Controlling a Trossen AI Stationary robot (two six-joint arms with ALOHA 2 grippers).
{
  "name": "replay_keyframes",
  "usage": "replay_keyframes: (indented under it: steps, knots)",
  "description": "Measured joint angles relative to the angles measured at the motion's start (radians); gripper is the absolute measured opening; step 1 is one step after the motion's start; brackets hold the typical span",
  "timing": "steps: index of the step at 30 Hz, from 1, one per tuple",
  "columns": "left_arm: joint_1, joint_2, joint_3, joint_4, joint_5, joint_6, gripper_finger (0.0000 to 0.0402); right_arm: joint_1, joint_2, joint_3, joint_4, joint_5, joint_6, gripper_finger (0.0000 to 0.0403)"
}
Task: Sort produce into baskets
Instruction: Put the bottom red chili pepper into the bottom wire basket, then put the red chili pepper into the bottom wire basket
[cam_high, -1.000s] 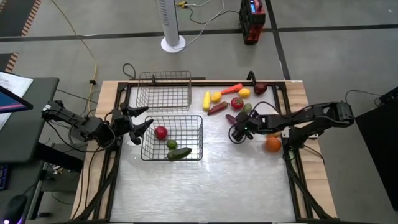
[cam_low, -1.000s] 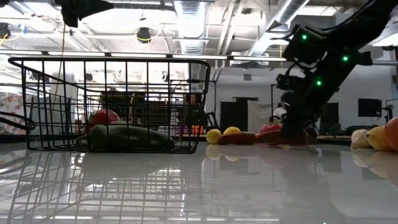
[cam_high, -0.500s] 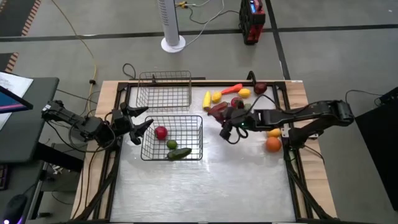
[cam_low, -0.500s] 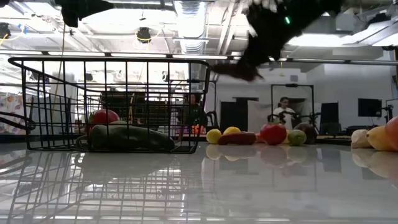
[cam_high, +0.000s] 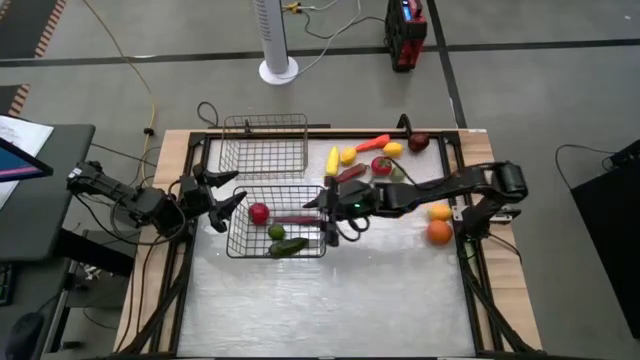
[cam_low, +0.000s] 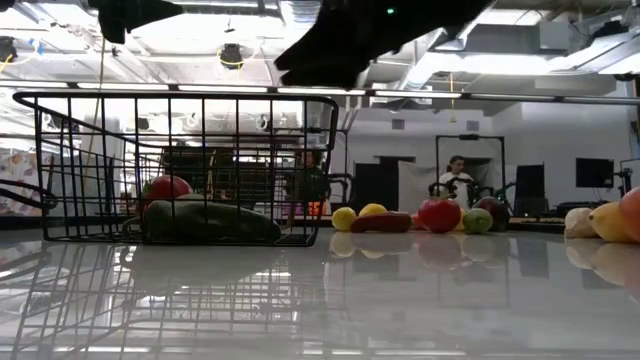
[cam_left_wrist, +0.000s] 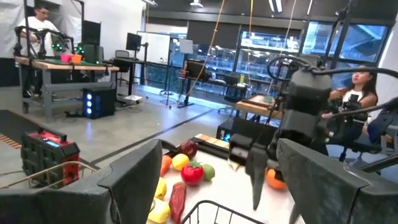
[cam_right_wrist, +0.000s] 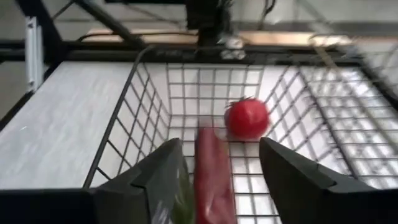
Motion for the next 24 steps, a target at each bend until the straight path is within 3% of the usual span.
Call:
replay_keyframes:
  steps: [4, 8, 16, 24]
  knots:
    - [0.000, 0.000, 0.000, -0.012, 0.002, -0.002, 0.0304, -0.030, -0.001, 0.055, -0.119, -0.029, -0.023, 0.0276]
    - [0.000, 0.000, 0.000, -0.021, 0.002, -0.008, 0.0304, -0.073, -0.097, 0.045, -0.253, 0.067, -0.104, 0.0285]
    - [0.000, 0.000, 0.000, -0.018, 0.001, -0.005, 0.0304, -0.296, -0.246, -0.211, -0.250, 0.067, -0.231, 0.0286]
    - [0.000, 0.000, 0.000, -0.013, -0.047, 0.016, 0.0304, -0.480, -0.106, -0.274, -0.262, -0.012, -0.336, 0.0286]
